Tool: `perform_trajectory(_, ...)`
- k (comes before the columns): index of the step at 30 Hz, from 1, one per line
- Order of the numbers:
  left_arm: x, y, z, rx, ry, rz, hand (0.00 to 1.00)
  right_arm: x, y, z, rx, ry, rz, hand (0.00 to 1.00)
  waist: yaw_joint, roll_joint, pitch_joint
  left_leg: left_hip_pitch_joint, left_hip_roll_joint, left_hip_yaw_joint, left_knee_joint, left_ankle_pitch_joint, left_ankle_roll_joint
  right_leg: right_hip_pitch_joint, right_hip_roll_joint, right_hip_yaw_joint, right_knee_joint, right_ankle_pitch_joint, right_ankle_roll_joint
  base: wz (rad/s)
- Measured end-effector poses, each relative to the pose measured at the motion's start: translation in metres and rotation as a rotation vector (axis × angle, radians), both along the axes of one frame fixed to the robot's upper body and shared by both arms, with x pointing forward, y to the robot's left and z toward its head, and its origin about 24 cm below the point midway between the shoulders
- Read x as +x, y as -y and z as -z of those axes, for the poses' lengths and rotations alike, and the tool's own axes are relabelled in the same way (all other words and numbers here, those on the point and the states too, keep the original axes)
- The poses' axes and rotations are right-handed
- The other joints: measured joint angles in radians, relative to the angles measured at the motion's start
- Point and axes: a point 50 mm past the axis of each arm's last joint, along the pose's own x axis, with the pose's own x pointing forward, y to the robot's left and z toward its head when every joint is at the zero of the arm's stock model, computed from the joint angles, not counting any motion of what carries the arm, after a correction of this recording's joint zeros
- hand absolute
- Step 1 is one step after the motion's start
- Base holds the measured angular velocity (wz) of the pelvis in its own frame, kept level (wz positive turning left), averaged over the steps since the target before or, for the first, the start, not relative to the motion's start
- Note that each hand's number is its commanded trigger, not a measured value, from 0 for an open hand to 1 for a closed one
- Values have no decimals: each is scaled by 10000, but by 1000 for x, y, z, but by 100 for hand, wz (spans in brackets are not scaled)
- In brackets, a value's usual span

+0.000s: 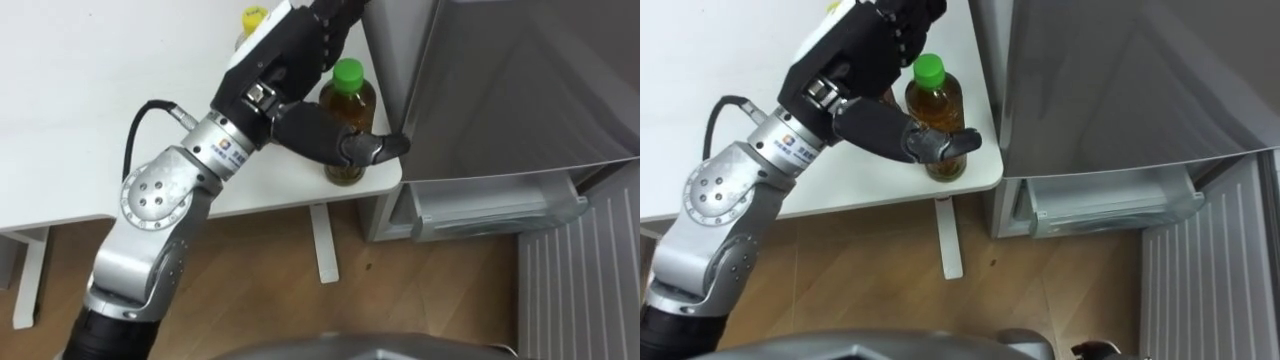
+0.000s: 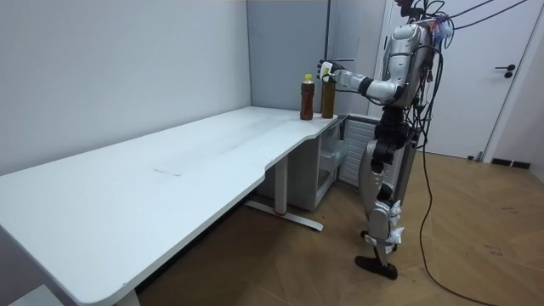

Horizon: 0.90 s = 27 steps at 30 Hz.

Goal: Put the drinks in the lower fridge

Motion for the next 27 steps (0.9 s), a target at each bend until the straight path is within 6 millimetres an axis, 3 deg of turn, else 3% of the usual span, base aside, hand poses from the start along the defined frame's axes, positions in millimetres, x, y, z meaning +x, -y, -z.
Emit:
perform_trajectory(16,0,1,2,591,165,-125,0,0,0,0,19,45,-25,0,0,7,-4,46,5,33,-15,0,0,68,-4,11,3,1,0,-1)
perform_trajectory(27,4,-1,17,530,-393,-441,0,-1,0,0,-1,-26,-5,0,42,2,-1,119,2,115,-9,0,0,58,-12,34,14,0,2,0)
